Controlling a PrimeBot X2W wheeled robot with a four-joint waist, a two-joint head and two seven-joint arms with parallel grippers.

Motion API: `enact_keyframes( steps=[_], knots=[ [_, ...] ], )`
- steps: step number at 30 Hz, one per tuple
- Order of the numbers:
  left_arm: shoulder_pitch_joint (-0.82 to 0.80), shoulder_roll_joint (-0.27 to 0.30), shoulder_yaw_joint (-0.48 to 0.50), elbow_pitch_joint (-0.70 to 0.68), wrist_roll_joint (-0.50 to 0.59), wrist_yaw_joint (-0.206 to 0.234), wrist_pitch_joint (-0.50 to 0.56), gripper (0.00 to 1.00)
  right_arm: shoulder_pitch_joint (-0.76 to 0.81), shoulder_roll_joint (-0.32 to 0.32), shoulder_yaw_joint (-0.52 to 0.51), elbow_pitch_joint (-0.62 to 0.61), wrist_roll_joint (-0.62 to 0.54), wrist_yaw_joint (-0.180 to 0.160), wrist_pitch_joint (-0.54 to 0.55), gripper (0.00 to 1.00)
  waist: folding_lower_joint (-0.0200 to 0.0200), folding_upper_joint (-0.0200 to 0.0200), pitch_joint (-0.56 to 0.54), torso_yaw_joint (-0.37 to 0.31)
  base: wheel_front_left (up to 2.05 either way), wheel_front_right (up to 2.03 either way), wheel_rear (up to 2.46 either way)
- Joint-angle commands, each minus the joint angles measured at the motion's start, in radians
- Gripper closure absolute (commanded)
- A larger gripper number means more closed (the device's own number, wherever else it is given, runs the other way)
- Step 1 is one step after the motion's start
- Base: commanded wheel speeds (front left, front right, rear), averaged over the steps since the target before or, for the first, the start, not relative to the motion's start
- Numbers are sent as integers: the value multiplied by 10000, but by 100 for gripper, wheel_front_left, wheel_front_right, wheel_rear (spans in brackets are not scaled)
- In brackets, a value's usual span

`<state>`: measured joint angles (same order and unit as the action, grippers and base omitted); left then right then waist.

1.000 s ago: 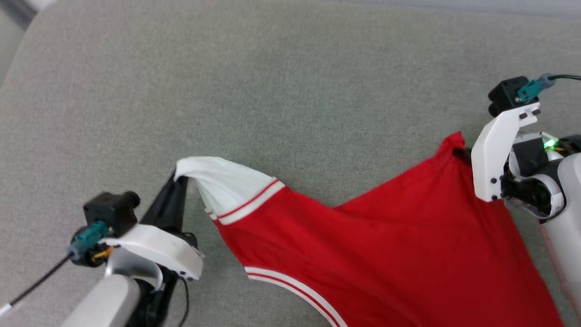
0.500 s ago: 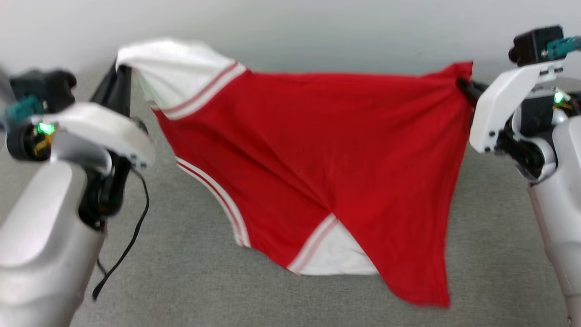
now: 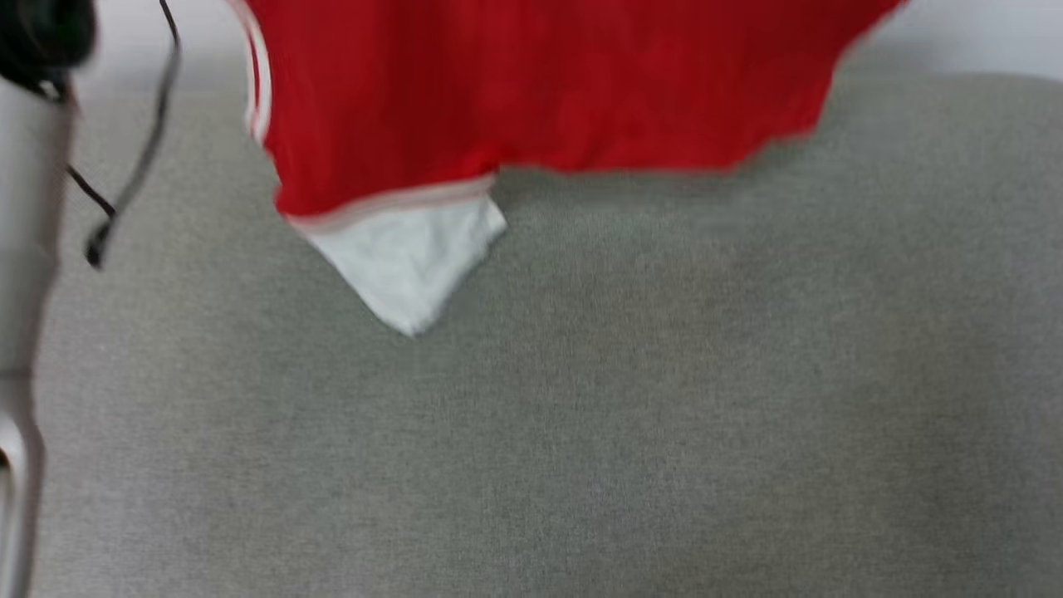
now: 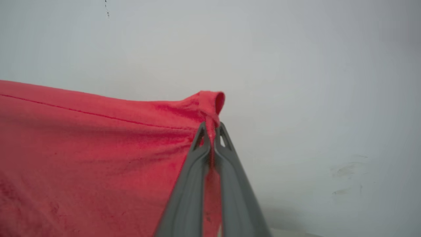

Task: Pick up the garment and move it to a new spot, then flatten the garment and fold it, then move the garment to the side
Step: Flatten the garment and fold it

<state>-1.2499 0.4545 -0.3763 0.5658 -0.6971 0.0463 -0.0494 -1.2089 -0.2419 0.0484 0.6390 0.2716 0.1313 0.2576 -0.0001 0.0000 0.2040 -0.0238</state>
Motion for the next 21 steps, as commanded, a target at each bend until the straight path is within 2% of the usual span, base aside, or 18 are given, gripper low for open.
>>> enact_keyframes(
  steps=[1, 10, 13, 21],
  knots=[
    [-638, 92, 72, 182, 137, -40, -85, 100, -470, -28, -139, -34, -80, -11, -114, 100, 1, 0, 828, -70, 0, 0, 0],
    [-3885, 421, -64, 710, 861, -430, -334, 100, -3068, -170, -484, -321, -498, -12, -328, 100, 1, 0, 3113, -114, 0, 0, 0],
    [-4749, 508, -10, 745, 932, -415, -271, 100, -3846, -168, -468, -411, -541, -12, -294, 100, 1, 0, 3934, -174, 0, 0, 0],
    [-4995, 499, 0, 1013, 848, -439, -349, 100, -4705, -105, -131, 226, -414, -11, -644, 100, 1, 0, 5151, -211, 0, 0, 0]
  ],
)
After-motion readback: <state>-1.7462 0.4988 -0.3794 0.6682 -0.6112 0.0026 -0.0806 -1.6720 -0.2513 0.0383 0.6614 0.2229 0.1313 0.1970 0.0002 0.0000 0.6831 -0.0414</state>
